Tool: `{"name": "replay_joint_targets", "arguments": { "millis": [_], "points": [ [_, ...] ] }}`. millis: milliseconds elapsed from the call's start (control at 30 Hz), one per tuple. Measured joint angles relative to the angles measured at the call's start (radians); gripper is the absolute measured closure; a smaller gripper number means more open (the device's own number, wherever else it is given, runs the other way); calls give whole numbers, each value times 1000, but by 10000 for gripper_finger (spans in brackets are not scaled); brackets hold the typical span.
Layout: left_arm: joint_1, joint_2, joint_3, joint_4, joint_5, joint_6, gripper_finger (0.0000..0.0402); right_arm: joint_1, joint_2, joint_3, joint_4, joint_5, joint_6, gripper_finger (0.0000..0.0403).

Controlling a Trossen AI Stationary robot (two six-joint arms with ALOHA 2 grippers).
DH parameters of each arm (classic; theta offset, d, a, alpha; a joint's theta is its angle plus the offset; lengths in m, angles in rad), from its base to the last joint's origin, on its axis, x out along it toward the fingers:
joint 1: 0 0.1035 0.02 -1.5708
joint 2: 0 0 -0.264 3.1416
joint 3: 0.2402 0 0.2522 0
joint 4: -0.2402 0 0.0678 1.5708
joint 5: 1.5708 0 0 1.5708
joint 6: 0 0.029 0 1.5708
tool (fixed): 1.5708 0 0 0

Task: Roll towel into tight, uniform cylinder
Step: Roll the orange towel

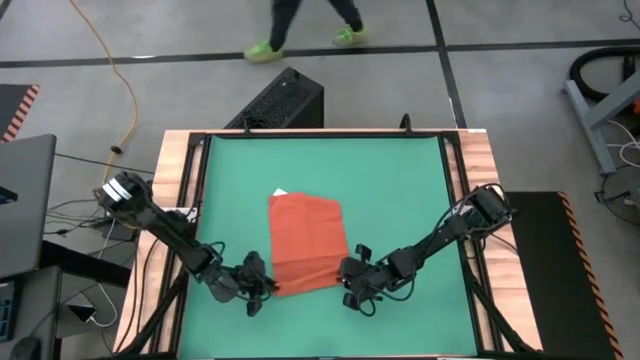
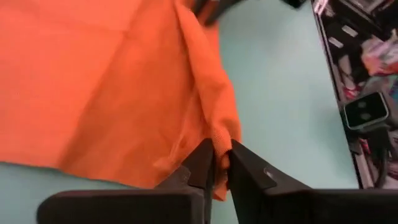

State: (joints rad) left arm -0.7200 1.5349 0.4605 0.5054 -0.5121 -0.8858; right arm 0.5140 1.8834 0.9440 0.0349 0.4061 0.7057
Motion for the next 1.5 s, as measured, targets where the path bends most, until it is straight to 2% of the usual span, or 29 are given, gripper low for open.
{"name": "replay_joint_targets", "arguments": {
  "millis": [200, 300, 467, 567, 633, 733, 800, 867, 967, 1167, 1333, 1500],
  "points": [
    [-13, -102, 0, -139, -72, 10, 346, 2, 1, 0, -5, -3, 10, 302],
    [-23, -101, -1, -165, -59, -17, 343, 2, 1, -1, -7, -5, 11, 302],
    [-30, -82, -1, -180, 27, -54, 343, 2, 1, -1, -8, -7, 6, 302],
    [-57, -84, 4, -170, -11, -55, 343, 2, 1, -2, -8, -8, 5, 302],
    [-97, -87, 29, -159, -114, 36, 344, 2, 2, -2, -8, -8, 5, 302],
    [-165, -84, 79, -144, -321, 246, 355, 2, 2, -2, -7, -8, 4, 302],
    [-188, -52, 111, -144, -405, 370, 365, 2, 2, -2, -6, -8, 4, 302],
    [-190, -8, 137, -144, -417, 463, 379, 2, 2, -3, -4, -9, 4, 302],
    [-170, 98, 178, -128, -358, 539, 397, 2, 2, -3, -4, -10, 3, 302],
    [-152, 228, 251, -127, -359, 556, 401, 2, 2, -3, -4, -10, 1, 302],
    [-144, 235, 256, -227, -414, 468, 401, 2, 2, -3, -4, -10, 1, 302],
    [-120, 235, 256, -325, -406, 367, 401, 2, 3, -3, -4, -10, 1, 302]
  ]
}}
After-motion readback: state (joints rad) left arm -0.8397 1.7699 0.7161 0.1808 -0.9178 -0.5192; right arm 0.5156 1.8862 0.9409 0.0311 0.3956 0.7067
